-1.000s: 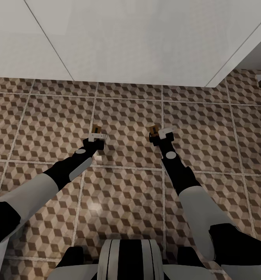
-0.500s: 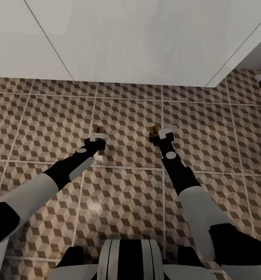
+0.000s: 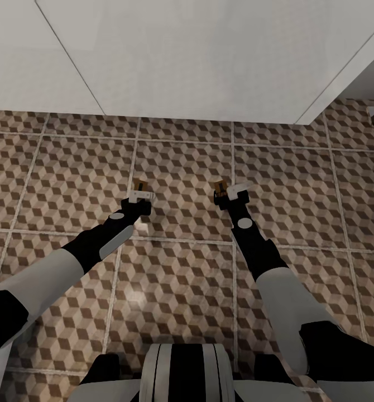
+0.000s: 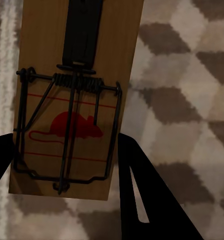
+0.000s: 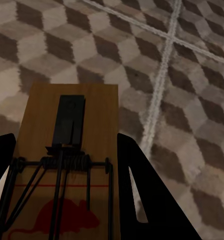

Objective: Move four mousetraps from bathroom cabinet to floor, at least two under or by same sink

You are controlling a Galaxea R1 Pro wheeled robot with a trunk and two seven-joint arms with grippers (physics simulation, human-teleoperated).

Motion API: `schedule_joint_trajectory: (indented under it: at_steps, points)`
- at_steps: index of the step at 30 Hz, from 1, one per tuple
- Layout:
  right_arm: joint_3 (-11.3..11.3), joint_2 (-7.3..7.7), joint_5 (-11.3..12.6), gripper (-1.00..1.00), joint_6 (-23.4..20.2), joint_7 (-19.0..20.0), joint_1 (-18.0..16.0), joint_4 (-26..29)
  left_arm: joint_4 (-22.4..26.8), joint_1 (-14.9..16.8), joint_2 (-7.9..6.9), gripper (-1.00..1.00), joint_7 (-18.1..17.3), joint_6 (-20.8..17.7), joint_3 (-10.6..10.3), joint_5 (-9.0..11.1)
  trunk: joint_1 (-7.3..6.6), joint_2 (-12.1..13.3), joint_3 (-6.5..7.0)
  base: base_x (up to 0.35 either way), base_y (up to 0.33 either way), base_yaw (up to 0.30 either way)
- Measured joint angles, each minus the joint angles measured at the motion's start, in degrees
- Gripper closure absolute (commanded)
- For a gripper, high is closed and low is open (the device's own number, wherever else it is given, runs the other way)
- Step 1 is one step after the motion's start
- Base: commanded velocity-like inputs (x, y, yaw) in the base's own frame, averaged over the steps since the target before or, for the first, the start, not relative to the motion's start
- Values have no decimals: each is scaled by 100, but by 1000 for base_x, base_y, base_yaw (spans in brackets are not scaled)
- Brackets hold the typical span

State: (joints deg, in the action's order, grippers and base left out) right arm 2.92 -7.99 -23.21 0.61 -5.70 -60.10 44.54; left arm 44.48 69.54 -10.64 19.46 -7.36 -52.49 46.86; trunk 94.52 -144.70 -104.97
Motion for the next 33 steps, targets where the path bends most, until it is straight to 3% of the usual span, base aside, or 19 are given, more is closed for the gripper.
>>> schedule_joint_trajectory:
  at_steps: [9,19,33]
  points:
    - [0,0,-5,100,53,9,2,-111,149,-2,-8,100,9,0,7,-5,0,0,0,0,0,0]
    - [4,0,-5,100,254,12,2,-232,358,0,-50,100,498,-4,-9,6,0,0,0,0,0,0]
    - [1,0,-5,100,263,12,2,-237,400,0,-53,100,553,-4,-11,7,26,-13,0,0,0,0]
